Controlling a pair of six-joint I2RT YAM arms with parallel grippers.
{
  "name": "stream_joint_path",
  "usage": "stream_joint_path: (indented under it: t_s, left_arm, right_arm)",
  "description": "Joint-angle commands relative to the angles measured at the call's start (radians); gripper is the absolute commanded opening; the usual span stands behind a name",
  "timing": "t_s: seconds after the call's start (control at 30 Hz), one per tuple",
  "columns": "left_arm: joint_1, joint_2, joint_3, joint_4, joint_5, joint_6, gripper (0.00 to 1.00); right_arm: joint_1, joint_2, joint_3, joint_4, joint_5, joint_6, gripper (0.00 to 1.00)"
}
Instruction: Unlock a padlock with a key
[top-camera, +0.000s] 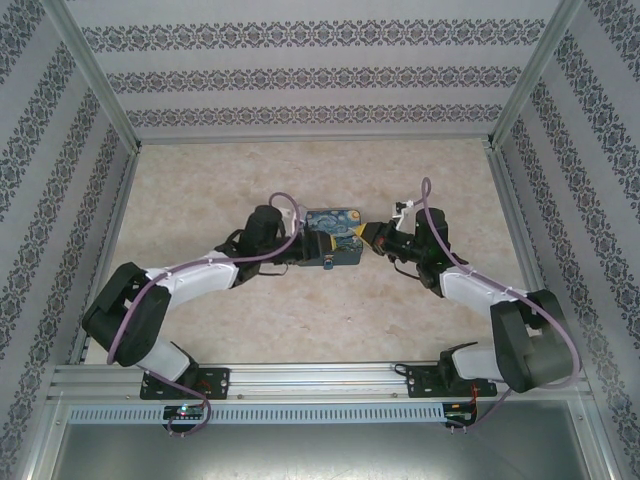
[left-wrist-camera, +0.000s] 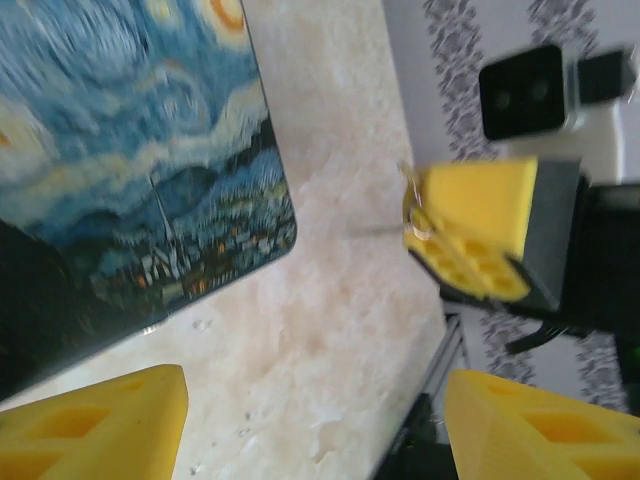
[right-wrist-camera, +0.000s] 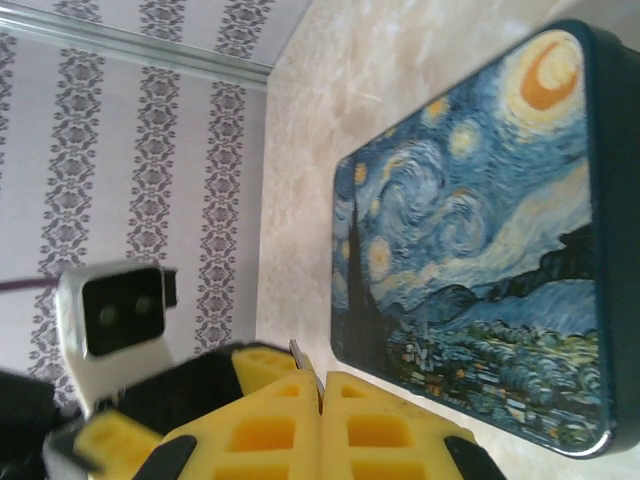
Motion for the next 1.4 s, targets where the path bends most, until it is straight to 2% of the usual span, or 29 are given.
stream_joint_path:
  t_s: [0.0,0.2,0.57,0.8,1.2,1.37]
  left_arm:
    - [-0.055,0.032,-0.035,-0.060,-0.126,0.099,0.69]
    - [-0.126,0.128,-0.038,-0.001,-0.240,0.126,0.68]
    - [-0.167,0.187,-0.019,-0.011,-0.411,0.270,0.66]
    - [-0.198,0.246,-0.024,0.054,-0.462,0.378,0.65]
    - [-0.211,0.268,-0.044,0.123,-0.614,0.414,0.62]
    - [-0.211,0.289,-0.013,0.130,-0.620,0.416,0.62]
  right_arm:
    - [0.021,0.036,0.022,0.020,0.063,0.026,0.00]
    - [0.045,0.085,0.044,0.029,0.092,0.041,0.00]
    - [0.046,0.153,0.069,0.035,0.121,0.034,0.00]
    - [0.043,0.194,0.079,0.042,0.120,0.032,0.00]
    - [0.040,0.215,0.079,0.035,0.115,0.033,0.00]
    - [0.040,0.218,0.074,0.036,0.118,0.036,0.00]
